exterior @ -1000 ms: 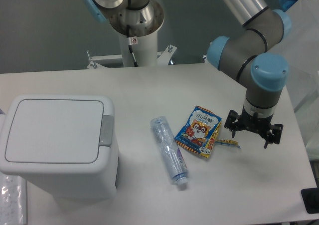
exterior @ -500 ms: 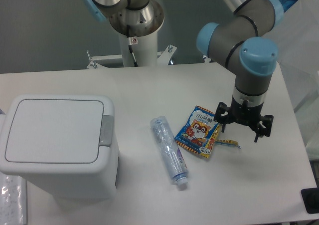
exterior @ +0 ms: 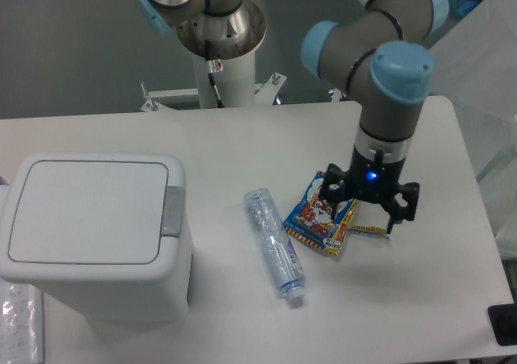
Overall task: Open the trash can
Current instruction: 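Move the gripper over to the trash can lid's grey tab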
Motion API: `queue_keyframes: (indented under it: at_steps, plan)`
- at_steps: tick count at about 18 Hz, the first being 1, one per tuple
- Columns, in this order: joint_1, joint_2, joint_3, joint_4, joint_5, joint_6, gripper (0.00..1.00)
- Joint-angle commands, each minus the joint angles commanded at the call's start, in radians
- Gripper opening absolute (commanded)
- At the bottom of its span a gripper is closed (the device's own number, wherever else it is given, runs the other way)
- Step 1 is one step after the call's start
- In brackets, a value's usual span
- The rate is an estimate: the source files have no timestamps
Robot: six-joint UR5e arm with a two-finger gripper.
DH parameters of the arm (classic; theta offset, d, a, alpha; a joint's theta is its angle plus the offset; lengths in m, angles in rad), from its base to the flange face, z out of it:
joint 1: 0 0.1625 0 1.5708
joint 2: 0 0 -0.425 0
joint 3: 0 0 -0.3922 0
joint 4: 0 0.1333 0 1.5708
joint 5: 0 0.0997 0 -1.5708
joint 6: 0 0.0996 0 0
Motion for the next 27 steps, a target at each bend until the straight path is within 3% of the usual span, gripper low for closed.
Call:
queue_keyframes:
  at_steps: [7,13,20,27]
  plan:
    - [-0.031,0.025,0.023,0.005,-0.204,-0.210,1.00]
    - [-0.042,0.071,0.025,0.008,-0.276,-0.309,1.00]
    - [-0.130,0.103,0.011,0.009,-0.288,-0.379,1.00]
    - [-0.132,0.111,0.005,0.008,-0.288,-0.381,1.00]
